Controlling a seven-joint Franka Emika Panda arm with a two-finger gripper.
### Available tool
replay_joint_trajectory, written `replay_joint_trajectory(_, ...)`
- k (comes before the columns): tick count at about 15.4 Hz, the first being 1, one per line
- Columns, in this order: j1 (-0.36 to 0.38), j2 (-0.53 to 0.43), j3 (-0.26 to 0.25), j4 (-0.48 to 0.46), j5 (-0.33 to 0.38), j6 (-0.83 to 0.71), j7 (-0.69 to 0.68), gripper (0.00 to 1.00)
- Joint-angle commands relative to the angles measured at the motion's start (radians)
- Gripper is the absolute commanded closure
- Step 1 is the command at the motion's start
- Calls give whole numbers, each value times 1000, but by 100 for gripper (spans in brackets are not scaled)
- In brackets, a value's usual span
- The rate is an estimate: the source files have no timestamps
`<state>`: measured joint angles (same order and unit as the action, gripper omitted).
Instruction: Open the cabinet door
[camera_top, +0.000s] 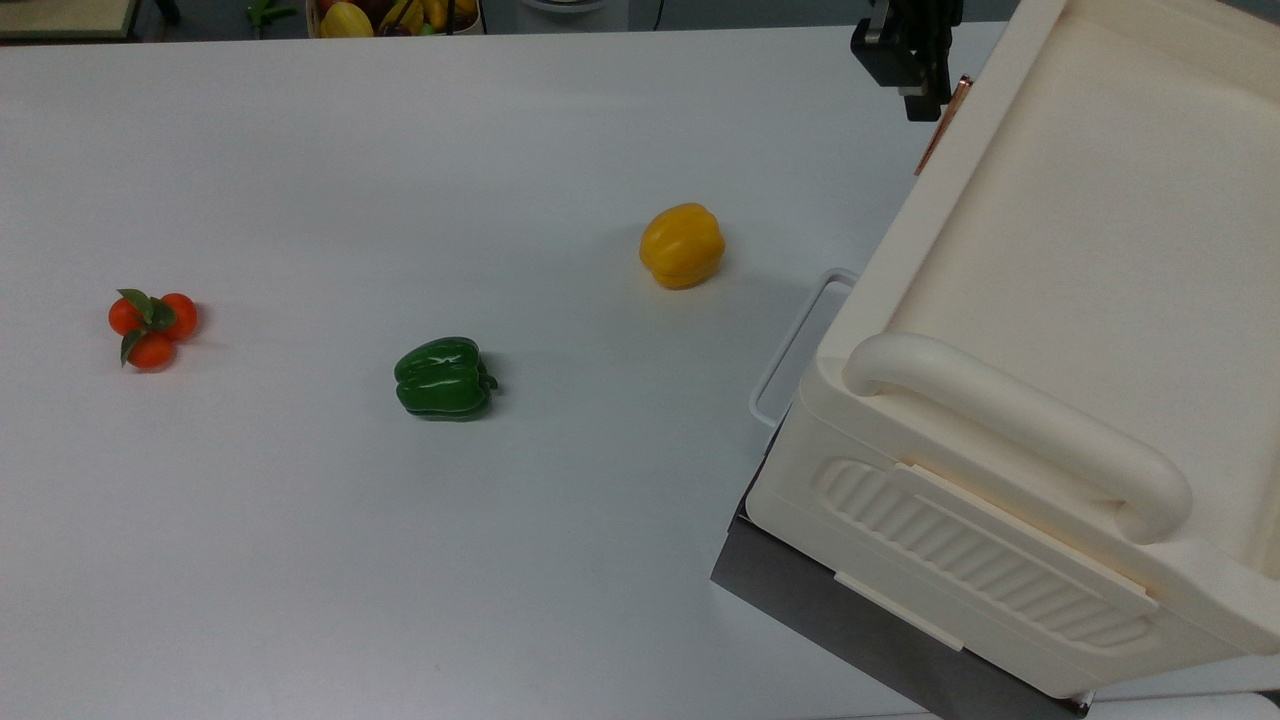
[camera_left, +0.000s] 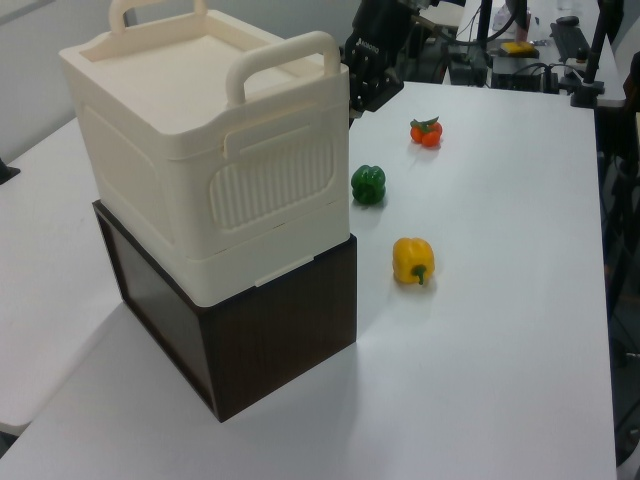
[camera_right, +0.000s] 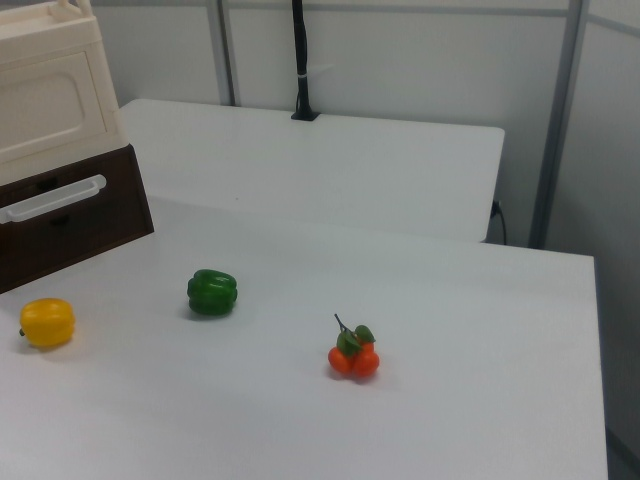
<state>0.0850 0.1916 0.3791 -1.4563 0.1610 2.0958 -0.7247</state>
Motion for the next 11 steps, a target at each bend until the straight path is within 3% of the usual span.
replay_joint_trajectory(1, 7, 16, 15, 2, 14, 46, -12, 80)
replay_joint_trajectory(11, 1, 5, 55, -4, 17, 43, -6, 80)
